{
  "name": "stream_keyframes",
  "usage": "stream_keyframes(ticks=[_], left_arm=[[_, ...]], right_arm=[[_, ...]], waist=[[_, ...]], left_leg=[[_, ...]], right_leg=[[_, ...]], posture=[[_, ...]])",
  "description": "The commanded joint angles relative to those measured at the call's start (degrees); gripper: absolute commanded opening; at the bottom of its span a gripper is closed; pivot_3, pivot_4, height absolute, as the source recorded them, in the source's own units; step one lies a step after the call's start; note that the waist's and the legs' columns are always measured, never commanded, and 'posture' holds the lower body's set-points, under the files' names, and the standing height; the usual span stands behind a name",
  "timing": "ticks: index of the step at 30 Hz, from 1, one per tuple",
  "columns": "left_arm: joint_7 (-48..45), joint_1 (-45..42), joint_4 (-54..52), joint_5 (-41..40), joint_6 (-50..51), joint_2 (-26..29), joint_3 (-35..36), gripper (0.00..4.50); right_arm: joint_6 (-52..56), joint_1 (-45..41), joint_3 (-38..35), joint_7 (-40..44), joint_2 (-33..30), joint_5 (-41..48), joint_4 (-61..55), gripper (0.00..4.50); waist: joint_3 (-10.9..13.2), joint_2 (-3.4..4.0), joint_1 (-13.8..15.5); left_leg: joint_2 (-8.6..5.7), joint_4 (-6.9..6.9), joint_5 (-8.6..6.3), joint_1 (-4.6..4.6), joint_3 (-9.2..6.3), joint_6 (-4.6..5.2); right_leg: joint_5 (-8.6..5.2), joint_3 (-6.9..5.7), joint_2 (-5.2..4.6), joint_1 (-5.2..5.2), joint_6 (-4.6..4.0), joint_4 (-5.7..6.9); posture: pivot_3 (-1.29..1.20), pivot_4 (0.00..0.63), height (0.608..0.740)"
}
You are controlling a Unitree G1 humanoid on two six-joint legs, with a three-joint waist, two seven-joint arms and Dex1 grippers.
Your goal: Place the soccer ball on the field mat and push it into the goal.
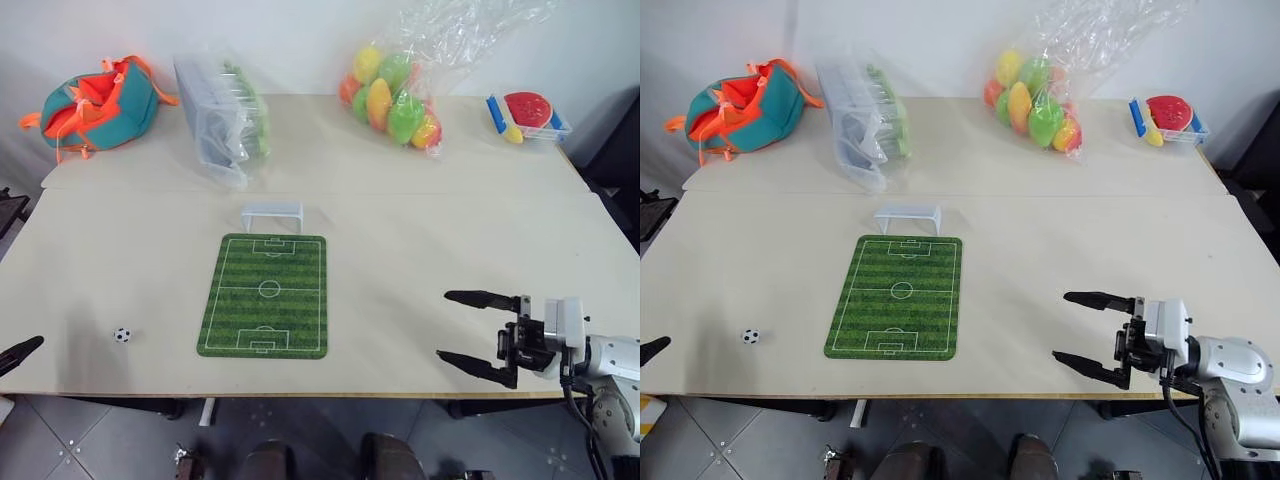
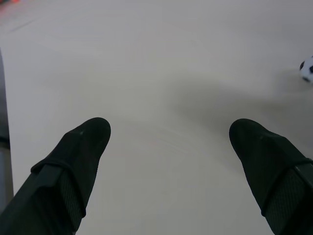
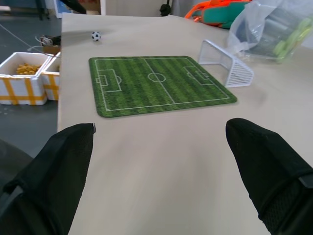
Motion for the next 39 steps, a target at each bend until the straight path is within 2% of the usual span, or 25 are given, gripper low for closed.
stream_keyframes(ticks=[1, 3, 7, 9, 13, 17, 20, 25, 30, 39], left_arm=[[0.3, 0.7, -1.4, -0.8, -0.1, 0.0, 1.0, 4.48], [-0.5, 1.7, -2.1, -2.2, 2.1, -0.7, 1.9, 4.48], [-9.1, 8.6, -5.1, -6.0, 9.1, -2.0, 3.4, 4.48], [-7.7, 8.9, -4.9, -7.2, 10.0, -2.9, 5.1, 4.48], [-7.6, 11.0, -5.6, -7.6, 6.8, -7.7, 6.0, 4.48], [-8.8, 12.2, -8.8, -8.6, 6.6, -10.5, 6.6, 4.48], [-9.8, 13.3, -14.2, -10.0, 7.6, -12.1, 7.1, 4.48], [-9.0, 13.7, -25.2, -11.7, 12.1, -14.0, 5.4, 4.48], [-7.1, 13.2, -31.3, -10.9, 15.9, -15.7, 2.9, 4.48], [0.1, 8.5, -31.2, -6.1, 17.7, -17.6, -3.4, 4.48]], right_arm=[[0.7, -1.3, 0.6, 0.1, 0.2, 1.3, -1.4, 4.5], [1.9, -2.8, 2.9, 0.4, 1.2, 2.2, -2.6, 4.5], [2.7, -6.3, 6.4, 2.1, 5.1, 6.1, -5.6, 4.5], [3.2, -8.0, 7.4, 1.4, 7.2, 7.2, -6.0, 4.5], [0.6, -11.2, 11.4, 3.9, 12.7, 7.3, -4.9, 4.5], [-1.4, -12.2, 12.9, 5.9, 14.9, 6.0, -3.1, 4.5], [-4.1, -13.2, 13.5, 8.0, 15.0, 4.4, -1.0, 4.5], [-4.9, -14.4, 13.7, 8.7, 14.1, 2.7, 1.4, 4.5], [-4.3, -14.1, 13.5, 8.5, 13.4, 2.3, 1.9, 4.5], [-5.4, -12.1, 11.8, 8.2, 11.9, 2.2, 2.3, 4.5]], waist=[[0.0, 0.0, -0.1], [0.0, 0.0, -0.3], [0.0, 0.0, -1.3], [0.0, -0.01, -1.4], [-0.1, -0.18, -1.3], [-0.2, -0.28, -1.2], [-0.3, -0.56, -1.2], [-0.3, -0.5, -1.3], [-0.3, -0.45, -1.5], [-0.3, -0.44, -1.4]], left_leg=[[0.0, 0.0, 0.0, 0.0, 0.02, 0.0], [0.01, 0.0, 0.0, 0.03, 0.08, 0.01], [0.08, 0.0, -0.04, 0.07, 0.18, 0.0], [0.08, 0.04, -0.09, 0.08, 0.22, 0.04], [0.12, 0.17, -0.13, 0.09, 0.21, 0.04], [0.14, 0.2, -0.21, 0.09, 0.27, 0.04], [0.15, 0.28, -0.27, 0.07, 0.28, 0.06], [0.22, 0.48, -0.32, 0.08, 0.28, 0.05], [0.26, 0.49, -0.36, 0.08, 0.31, 0.03], [0.27, 0.59, -0.4, 0.08, 0.37, 0.05]], right_leg=[[0.0, 0.01, 0.0, -0.01, 0.0, 0.0], [0.0, 0.05, 0.0, -0.02, -0.01, 0.02], [0.01, 0.09, 0.02, -0.09, -0.02, 0.1], [0.01, 0.05, 0.01, -0.1, -0.02, 0.11], [0.03, 0.06, 0.0, -0.09, -0.04, 0.18], [0.03, 0.08, 0.01, -0.11, -0.06, 0.19], [0.04, 0.02, 0.01, -0.11, -0.07, 0.19], [0.07, 0.05, 0.01, -0.08, -0.12, 0.25], [0.07, 0.07, 0.06, -0.1, -0.13, 0.25], [0.08, 0.12, 0.08, -0.1, -0.13, 0.25]], posture=[[0.0, 0.15, 0.74], [0.0, 0.15, 0.74], [0.0, 0.15, 0.74], [0.0, 0.15, 0.74], [0.0, 0.15, 0.74], [0.0, 0.15, 0.74], [0.0, 0.15, 0.74], [0.0, 0.15, 0.74], [0.0, 0.15, 0.74], [0.0, 0.15, 0.74]])
